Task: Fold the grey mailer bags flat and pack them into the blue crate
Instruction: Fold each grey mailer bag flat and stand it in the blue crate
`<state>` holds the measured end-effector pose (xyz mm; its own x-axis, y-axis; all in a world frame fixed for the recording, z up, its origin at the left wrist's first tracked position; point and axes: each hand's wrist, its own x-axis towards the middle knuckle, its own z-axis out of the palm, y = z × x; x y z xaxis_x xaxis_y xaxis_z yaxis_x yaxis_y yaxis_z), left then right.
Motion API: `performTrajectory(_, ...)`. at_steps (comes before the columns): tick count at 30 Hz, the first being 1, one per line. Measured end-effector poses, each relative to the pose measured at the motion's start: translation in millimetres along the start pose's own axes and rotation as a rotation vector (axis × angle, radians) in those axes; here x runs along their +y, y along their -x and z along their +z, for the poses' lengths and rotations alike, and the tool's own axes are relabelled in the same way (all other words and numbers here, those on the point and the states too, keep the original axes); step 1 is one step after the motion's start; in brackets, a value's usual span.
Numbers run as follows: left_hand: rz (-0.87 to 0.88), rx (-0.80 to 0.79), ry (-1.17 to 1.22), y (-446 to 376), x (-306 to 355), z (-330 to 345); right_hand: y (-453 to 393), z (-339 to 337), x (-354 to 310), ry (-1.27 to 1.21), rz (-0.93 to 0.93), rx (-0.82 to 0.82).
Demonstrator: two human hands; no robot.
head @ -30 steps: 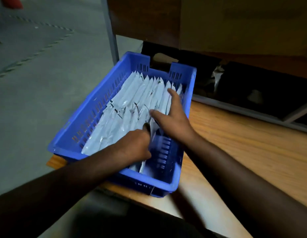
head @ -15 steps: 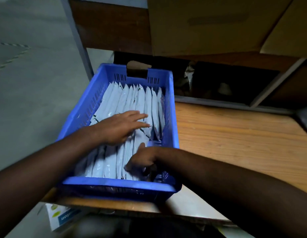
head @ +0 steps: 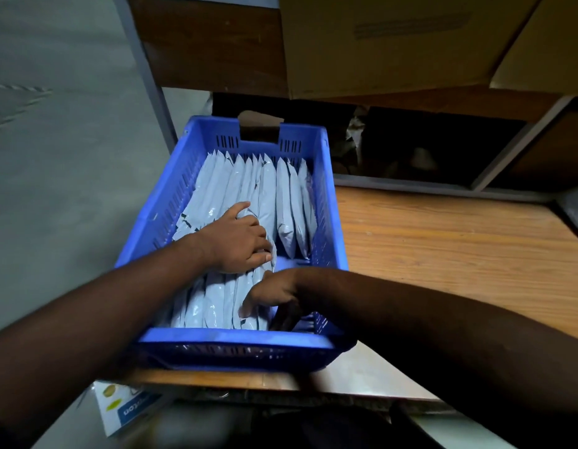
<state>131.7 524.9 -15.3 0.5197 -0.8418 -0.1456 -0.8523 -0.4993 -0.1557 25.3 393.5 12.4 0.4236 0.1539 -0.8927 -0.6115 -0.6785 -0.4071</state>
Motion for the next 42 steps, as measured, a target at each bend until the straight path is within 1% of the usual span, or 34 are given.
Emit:
performTrajectory(4, -0.04, 0.024, -0.032, 3, 1, 3, 8, 2, 6, 0.052, -0.031, 0.011)
performTrajectory(8, -0.112, -0.002, -0.047, -2, 12, -1, -1, 11, 1, 0.071, -0.08, -0.007)
performTrajectory(12, -0.127, -0.042, -0.072, -5, 11, 0, -3, 13, -12, 0.261, -0.178, -0.03)
performTrajectory(14, -0.127, -0.059, -0.015, -4, 10, 0, -2, 13, -11, 0.316, -0.16, -0.05)
performTrajectory(16, -0.156, -0.022, 0.082, -4, 9, -5, 11, 9, -11, 0.527, -0.144, -0.052)
performTrajectory(17, -0.183, 0.014, 0.156, -2, 9, -8, 24, 6, -12, 0.674, -0.154, 0.022)
performTrajectory(19, -0.24, 0.108, 0.311, 3, 7, -17, 54, -7, -5, 0.92, -0.269, 0.34)
performTrajectory(20, -0.267, 0.157, 0.379, 6, 6, -23, 68, -16, 2, 0.966, -0.354, 0.489)
performTrajectory(22, -0.314, 0.254, 0.454, 8, 7, -37, 88, -36, 22, 0.863, -0.605, 0.713)
performTrajectory(25, -0.313, 0.408, 0.563, -2, 24, -64, 104, -69, 62, 0.534, -0.92, 0.854)
performTrajectory(27, -0.28, 0.503, 0.677, -18, 45, -83, 112, -88, 91, 0.321, -1.023, 0.932)
performTrajectory(28, -0.257, 0.53, 0.716, -29, 56, -92, 114, -95, 105, 0.245, -1.032, 0.972)
performTrajectory(30, -0.206, 0.526, 0.728, -56, 79, -108, 113, -111, 136, 0.156, -0.981, 1.015)
performTrajectory(33, -0.134, 0.461, 0.671, -106, 115, -124, 114, -139, 182, 0.088, -0.907, 1.055)
performTrajectory(37, -0.051, 0.387, 0.63, -182, 166, -132, 122, -184, 246, -0.021, -0.862, 1.132)
performTrajectory(42, 0.009, 0.288, 0.643, -285, 243, -126, 115, -234, 349, -0.17, -0.766, 1.204)
